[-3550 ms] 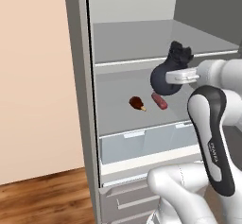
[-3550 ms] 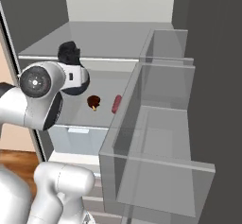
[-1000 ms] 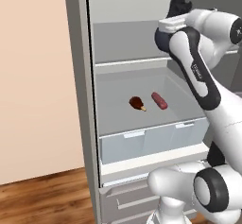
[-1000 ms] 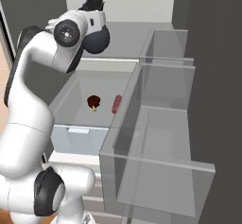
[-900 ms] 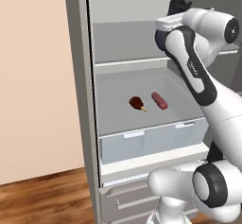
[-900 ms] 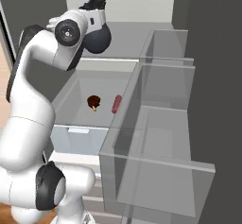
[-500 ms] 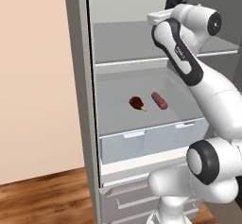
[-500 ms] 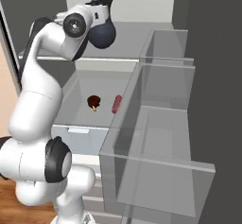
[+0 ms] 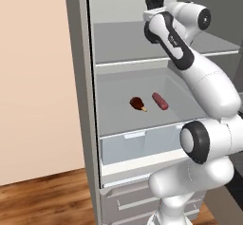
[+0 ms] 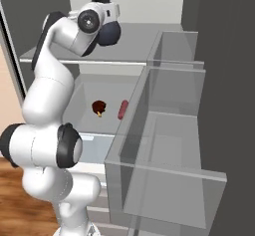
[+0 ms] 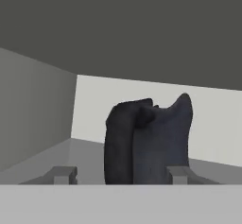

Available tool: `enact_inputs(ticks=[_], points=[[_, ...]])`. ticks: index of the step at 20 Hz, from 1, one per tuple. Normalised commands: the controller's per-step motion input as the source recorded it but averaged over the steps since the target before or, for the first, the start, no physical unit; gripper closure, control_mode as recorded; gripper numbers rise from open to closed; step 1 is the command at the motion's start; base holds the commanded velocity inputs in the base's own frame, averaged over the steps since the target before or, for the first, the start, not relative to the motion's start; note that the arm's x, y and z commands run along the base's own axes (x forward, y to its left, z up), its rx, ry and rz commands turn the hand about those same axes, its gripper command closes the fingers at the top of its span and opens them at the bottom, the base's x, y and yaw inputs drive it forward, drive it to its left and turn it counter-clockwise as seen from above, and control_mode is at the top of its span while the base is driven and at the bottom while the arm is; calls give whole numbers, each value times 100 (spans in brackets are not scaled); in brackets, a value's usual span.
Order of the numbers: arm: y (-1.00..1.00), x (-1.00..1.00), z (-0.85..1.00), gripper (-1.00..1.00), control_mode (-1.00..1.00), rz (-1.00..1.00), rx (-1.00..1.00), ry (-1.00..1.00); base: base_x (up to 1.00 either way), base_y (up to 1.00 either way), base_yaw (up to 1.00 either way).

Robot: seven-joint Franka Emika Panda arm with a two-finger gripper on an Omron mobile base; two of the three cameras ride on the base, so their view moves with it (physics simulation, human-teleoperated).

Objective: Move the salami and steak from the top shelf to the second highest shelf to make space. Then, place the pitcher from the counter on the cleared top shelf.

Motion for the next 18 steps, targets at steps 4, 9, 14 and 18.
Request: enact_inputs(ticks=[4,9,14,18], points=[[-1,12,-16,-100,-100,4,-1,0,0,0,0],[-10,0,-7,-100,-100,2,-1,0,0,0,0],[-12,-4,0,-100,-100,0,-2,0,0,0,0],[0,-20,0,-100,-100,0,-5,0,0,0,0]])
